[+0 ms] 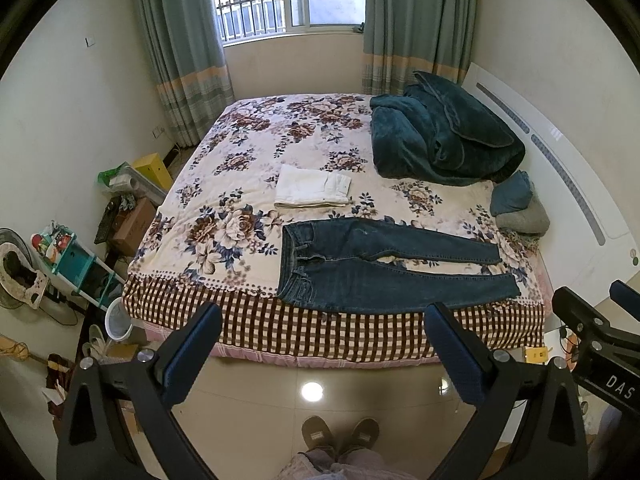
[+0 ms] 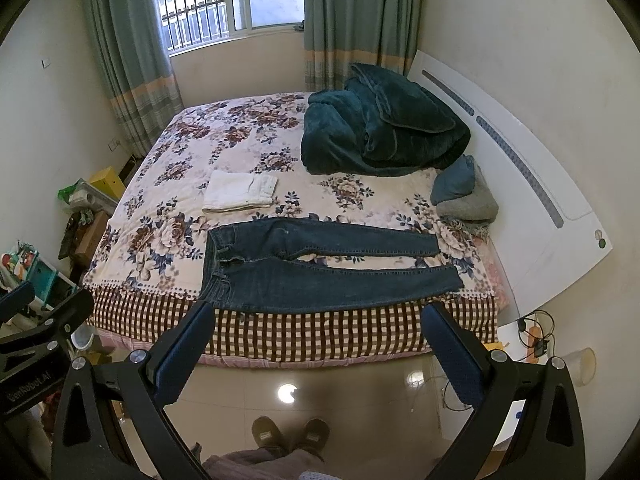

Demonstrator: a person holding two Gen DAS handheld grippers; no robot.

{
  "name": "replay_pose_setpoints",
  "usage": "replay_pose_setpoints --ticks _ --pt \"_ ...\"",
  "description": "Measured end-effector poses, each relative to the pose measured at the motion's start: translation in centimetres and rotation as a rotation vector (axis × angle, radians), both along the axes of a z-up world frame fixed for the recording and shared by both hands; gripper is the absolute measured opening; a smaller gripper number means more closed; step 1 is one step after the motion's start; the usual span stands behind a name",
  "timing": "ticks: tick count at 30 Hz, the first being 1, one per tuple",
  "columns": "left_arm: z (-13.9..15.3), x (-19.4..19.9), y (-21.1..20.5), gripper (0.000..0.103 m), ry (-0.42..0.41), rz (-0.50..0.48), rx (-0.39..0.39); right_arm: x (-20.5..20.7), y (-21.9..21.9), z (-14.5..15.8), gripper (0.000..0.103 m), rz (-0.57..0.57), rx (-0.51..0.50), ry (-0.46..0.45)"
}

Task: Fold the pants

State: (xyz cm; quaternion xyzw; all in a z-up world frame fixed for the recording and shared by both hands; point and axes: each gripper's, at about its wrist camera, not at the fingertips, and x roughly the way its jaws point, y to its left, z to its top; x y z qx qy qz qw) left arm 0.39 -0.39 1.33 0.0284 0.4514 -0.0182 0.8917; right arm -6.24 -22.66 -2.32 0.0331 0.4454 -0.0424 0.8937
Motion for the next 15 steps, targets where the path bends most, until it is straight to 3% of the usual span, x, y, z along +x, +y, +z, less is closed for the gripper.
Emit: replay_pose_setpoints --ticks 15 --pt "-0.06 0.17 0.07 0.103 -0.005 0.004 -0.003 0.23 0.28 0.75 0.103 0.004 0.000 -0.002"
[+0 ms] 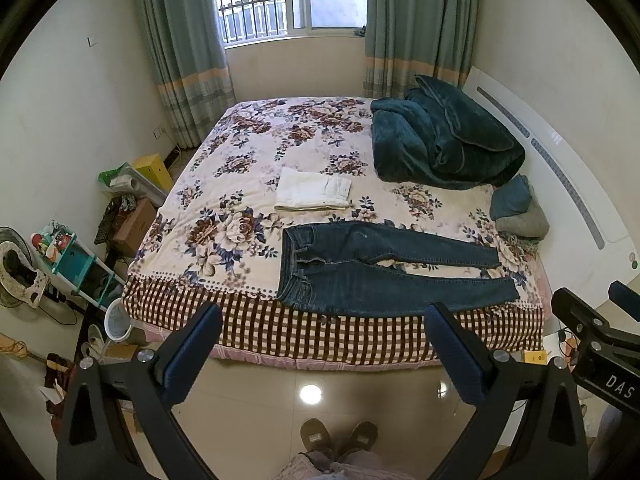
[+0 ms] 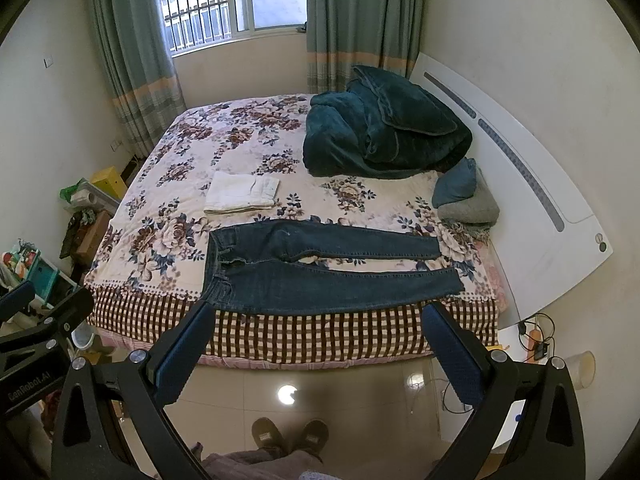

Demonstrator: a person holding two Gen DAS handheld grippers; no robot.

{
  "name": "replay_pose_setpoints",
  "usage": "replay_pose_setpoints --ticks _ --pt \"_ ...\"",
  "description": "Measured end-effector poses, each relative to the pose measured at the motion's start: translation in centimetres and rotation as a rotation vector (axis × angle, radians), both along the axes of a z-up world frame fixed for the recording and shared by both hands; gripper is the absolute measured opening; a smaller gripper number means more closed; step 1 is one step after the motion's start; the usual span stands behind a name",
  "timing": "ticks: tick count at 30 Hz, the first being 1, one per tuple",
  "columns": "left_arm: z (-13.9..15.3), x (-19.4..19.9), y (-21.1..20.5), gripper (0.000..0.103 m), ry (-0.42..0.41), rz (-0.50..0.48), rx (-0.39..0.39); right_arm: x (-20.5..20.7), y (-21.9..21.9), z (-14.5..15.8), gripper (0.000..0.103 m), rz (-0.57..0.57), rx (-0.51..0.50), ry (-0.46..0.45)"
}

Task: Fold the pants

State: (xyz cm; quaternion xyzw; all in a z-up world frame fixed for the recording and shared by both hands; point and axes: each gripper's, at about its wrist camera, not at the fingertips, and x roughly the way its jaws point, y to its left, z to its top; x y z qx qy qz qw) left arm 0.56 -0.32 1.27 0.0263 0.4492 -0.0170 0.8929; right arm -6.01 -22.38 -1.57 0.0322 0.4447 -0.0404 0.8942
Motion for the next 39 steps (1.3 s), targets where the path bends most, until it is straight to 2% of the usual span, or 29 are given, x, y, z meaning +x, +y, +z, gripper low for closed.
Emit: replay_pose_setpoints --ticks 18,39 --pt "0.8 0.6 -0.1 0.103 0.007 -0.002 -0.015 -0.1 0.3 0.4 0.103 0.000 -0.001 0.005" --pt "-0.4 0.4 -0.3 0.103 0.007 -0.009 -0.019 0.1 0.7 0.4 0.103 -0.024 0.016 0.009"
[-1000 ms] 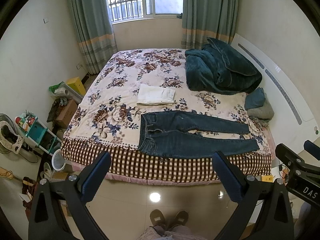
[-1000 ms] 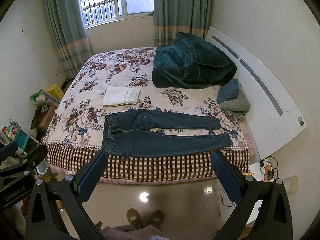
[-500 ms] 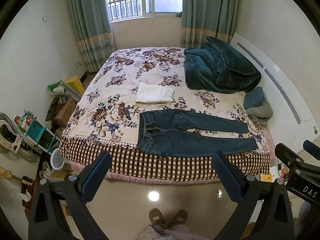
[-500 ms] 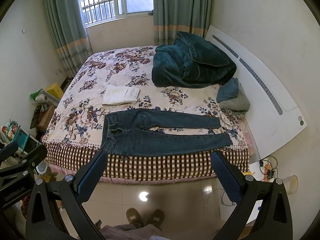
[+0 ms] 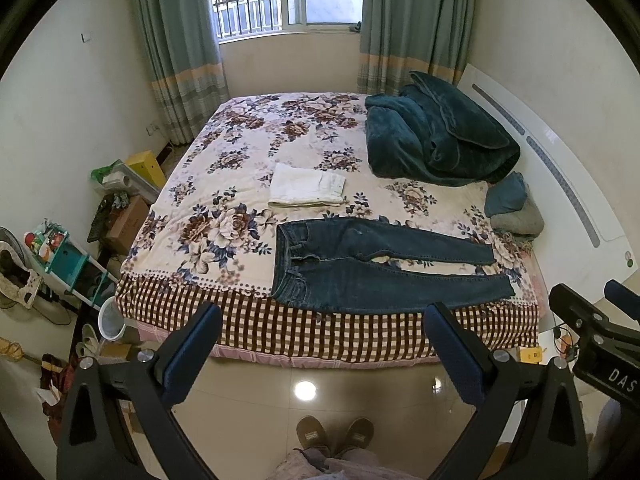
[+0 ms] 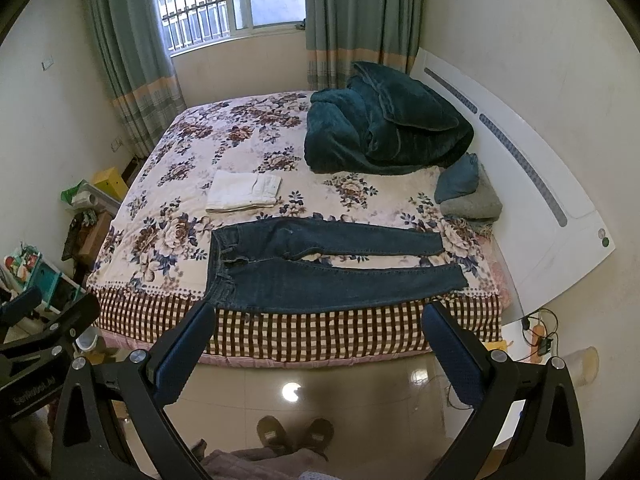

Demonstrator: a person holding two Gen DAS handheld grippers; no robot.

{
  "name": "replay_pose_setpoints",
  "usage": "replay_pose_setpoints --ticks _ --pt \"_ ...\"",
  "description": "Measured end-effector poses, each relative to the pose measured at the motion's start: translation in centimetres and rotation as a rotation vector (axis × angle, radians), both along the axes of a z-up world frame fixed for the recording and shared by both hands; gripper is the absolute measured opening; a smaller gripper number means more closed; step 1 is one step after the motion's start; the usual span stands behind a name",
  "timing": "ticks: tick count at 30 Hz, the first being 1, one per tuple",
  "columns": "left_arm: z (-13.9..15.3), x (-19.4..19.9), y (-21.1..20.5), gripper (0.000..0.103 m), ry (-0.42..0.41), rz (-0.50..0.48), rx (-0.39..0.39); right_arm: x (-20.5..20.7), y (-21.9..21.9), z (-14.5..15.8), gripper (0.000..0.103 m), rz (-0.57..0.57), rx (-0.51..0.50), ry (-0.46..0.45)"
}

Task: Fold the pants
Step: 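Lower the left tool to the waistband while the right tool reaches the leg hems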

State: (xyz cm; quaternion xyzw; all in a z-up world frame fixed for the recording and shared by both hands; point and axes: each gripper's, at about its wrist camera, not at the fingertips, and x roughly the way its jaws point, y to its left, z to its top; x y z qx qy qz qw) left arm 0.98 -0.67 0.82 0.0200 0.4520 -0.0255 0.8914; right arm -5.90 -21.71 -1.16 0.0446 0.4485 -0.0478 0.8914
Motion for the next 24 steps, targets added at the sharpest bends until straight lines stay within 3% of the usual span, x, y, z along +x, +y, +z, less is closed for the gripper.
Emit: replay_pose_setpoints --ticks 7,13,20,24 --pt "-2.3 3.9 0.5 0.103 -0.060 0.034 0.060 4.0 -0.5 -3.8 0.103 -0.136 0.012 0.017" --pt "-7.5 12.1 1.9 0.103 0.007 0.087 0.092 12.3 -3.1 -9.7 0.103 -0.255 0.010 0.083" --pt "-16.6 24.0 2.2 0.103 0.174 0.188 0.146 25.4 -10.8 -21.5 0.103 -0.320 0.127 0.247" --pt "-23.0 31.1 2.8 0.103 0.279 0.276 0.166 34.1 -16.7 -31.3 0.103 -0.345 0.221 0.366"
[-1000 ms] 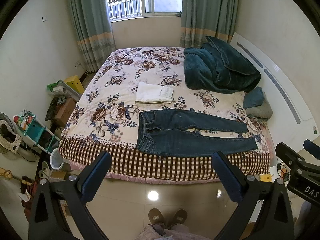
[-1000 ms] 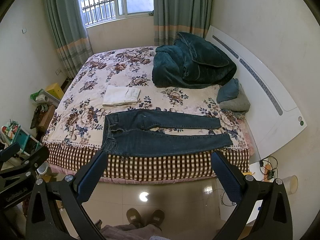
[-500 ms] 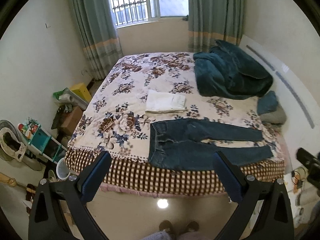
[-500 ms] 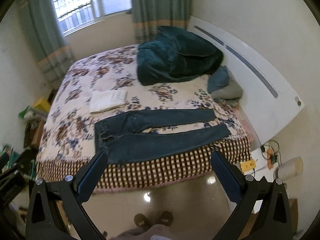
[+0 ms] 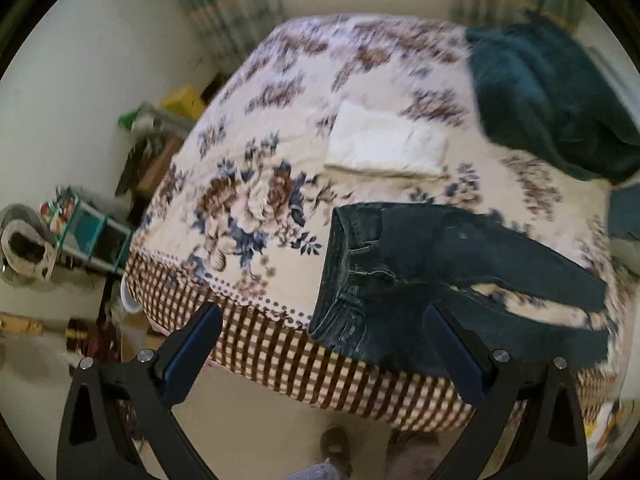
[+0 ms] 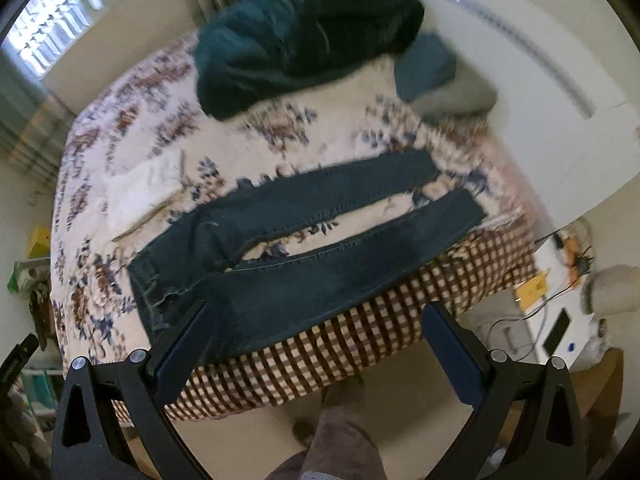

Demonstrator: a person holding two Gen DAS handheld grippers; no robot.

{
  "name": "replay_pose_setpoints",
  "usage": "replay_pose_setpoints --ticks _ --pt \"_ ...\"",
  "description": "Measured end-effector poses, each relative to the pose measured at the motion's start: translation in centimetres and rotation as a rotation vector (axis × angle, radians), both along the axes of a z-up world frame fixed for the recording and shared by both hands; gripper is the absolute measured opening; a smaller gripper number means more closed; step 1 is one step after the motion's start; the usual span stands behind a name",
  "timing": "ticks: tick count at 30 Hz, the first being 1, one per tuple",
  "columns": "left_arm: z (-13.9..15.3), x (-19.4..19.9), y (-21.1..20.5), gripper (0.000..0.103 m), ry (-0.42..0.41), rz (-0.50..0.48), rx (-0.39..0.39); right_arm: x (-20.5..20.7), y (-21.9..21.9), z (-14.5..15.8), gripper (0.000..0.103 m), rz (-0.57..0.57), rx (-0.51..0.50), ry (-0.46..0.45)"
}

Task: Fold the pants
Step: 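Lower the left tool to the waistband while the right tool reaches the leg hems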

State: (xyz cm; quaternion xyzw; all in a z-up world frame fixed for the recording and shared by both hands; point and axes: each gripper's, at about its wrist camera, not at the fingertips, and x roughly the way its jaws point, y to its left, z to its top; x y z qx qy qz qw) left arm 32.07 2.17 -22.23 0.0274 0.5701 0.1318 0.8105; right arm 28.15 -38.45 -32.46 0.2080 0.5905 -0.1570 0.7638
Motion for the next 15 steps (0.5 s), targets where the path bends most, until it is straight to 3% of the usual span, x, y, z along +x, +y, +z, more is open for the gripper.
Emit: replay_pose_setpoints --ticks 7,11,15 --pt "-14.8 10.5 1.4 0.103 0.198 0.123 0.024 13.2 -9.1 -18.6 0.103 -0.098 0.139 0.156" --pt "-23.1 14.4 2.3 0.103 0.282 0.167 0.009 17.2 -11.0 -27.9 0.103 -0.135 0.162 0.231" --pt "-29.2 16.8 3.0 0.103 0.329 0.234 -0.042 17.6 -11.2 -33.8 0.103 -0.187 0.192 0.261"
